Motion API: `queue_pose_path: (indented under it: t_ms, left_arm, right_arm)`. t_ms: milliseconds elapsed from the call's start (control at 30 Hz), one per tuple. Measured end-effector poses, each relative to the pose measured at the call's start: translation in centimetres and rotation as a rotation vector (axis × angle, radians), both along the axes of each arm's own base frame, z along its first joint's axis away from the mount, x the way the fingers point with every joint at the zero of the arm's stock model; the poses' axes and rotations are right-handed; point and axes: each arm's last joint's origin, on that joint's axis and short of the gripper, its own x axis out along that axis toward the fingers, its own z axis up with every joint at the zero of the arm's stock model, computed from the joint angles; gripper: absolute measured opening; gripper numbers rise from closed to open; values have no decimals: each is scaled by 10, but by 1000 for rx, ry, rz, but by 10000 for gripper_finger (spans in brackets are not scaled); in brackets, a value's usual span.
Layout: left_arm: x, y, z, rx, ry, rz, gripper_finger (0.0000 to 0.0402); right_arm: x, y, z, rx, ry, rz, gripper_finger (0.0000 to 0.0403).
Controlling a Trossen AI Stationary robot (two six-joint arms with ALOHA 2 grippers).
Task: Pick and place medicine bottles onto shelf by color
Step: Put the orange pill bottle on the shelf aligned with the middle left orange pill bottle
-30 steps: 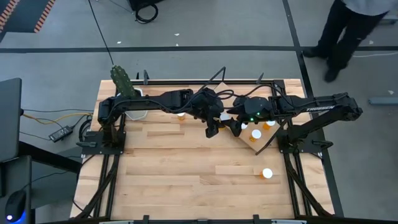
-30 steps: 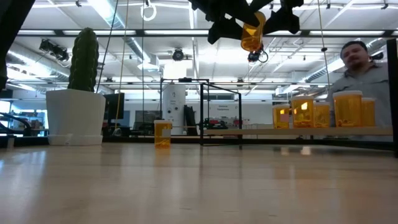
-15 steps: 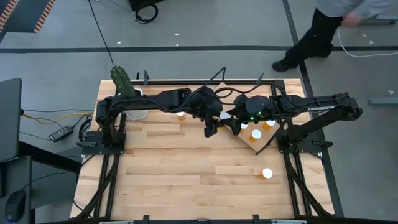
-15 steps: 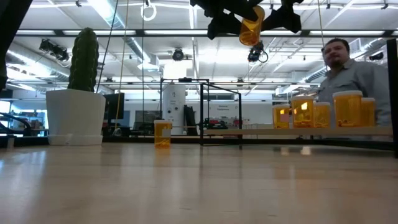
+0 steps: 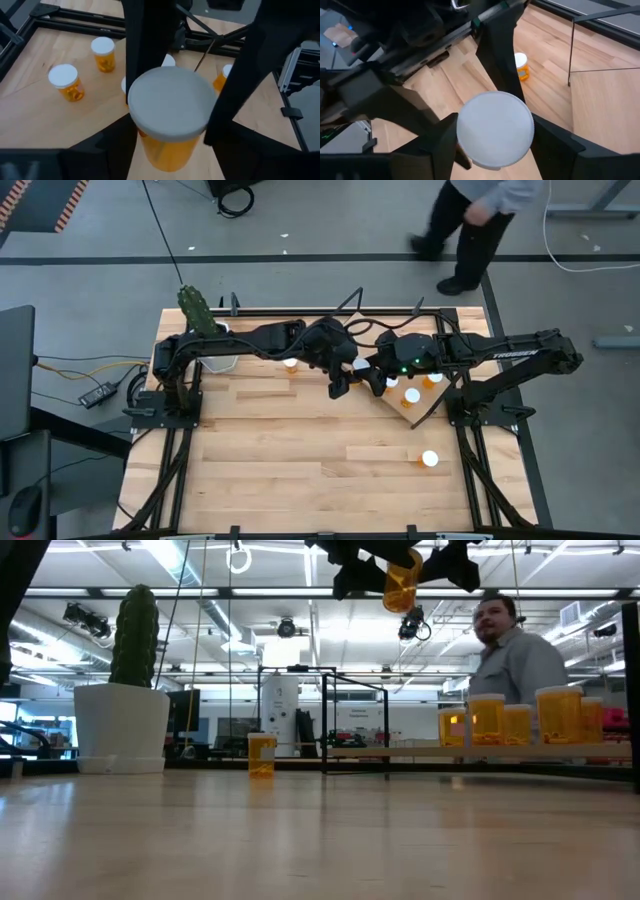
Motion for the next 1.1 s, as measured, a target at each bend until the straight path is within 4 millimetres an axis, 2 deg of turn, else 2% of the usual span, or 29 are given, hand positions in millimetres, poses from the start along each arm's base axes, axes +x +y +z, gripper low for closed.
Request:
queue_pose_path:
  t_ms: [233,400,567,733,833,1000,1100]
  left_arm:
    - [-2,8,2,-19,-4,-6,309]
    - [-20,21,8,-31,75,27,346]
    - [-41,27,22,-23,112,60,350]
    - [-57,25,36,12,122,108,340]
    - [-60,21,44,-3,80,136,334]
    - [-55,6,55,-60,-29,162,324]
    - [-53,-3,61,-82,-81,168,320]
  right_arm:
    - [0,0,-1,-6,8,-6,226]
    - [-2,-2,-1,-40,16,-37,226]
    - [-2,-10,-1,-51,19,-91,226]
    - [-5,-22,-6,-179,89,-129,226]
    - [-5,-31,-19,-222,125,-147,226]
    - [-7,-43,-62,-193,170,-203,226]
    - [-6,-45,-79,-199,134,-210,226]
